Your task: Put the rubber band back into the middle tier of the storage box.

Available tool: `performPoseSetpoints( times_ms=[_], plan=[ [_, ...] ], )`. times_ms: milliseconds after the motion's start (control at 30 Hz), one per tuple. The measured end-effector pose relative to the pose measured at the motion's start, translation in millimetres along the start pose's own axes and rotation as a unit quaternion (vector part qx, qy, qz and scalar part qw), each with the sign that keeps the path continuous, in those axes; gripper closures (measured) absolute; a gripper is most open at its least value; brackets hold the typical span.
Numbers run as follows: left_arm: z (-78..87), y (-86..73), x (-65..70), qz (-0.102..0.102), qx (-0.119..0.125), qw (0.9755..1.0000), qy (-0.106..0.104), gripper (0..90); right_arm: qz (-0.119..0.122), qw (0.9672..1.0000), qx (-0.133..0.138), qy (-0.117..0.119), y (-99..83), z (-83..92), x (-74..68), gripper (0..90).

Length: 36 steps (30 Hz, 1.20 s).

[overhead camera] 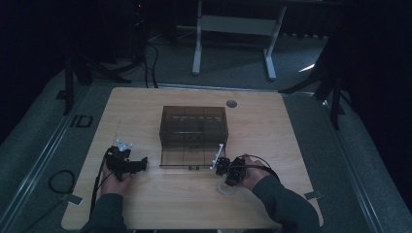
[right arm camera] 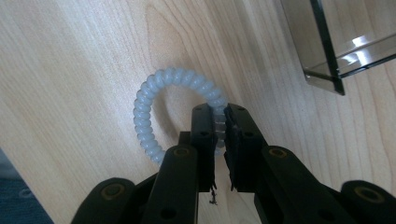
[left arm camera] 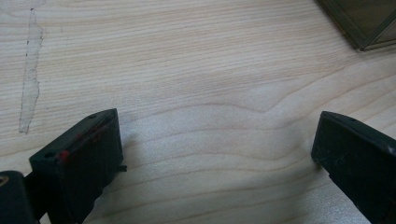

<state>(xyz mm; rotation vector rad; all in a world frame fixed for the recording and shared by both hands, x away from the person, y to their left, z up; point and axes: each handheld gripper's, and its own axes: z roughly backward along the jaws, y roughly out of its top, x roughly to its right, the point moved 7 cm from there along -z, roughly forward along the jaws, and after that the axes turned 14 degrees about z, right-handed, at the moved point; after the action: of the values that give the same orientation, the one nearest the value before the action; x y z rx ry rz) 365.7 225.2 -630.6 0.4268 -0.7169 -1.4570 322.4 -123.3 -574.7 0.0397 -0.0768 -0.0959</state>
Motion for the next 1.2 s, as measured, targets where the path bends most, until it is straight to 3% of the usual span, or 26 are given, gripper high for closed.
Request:
performPoseSetpoints(
  times_ms=[1200],
  plan=[
    [0.0, 0.0, 0.0, 0.0, 0.0, 1.0, 0.0, 1.8, 0.0, 0.9999, 0.014, -0.007, 2.7, 28.9, 10.0, 81.9]
  ],
)
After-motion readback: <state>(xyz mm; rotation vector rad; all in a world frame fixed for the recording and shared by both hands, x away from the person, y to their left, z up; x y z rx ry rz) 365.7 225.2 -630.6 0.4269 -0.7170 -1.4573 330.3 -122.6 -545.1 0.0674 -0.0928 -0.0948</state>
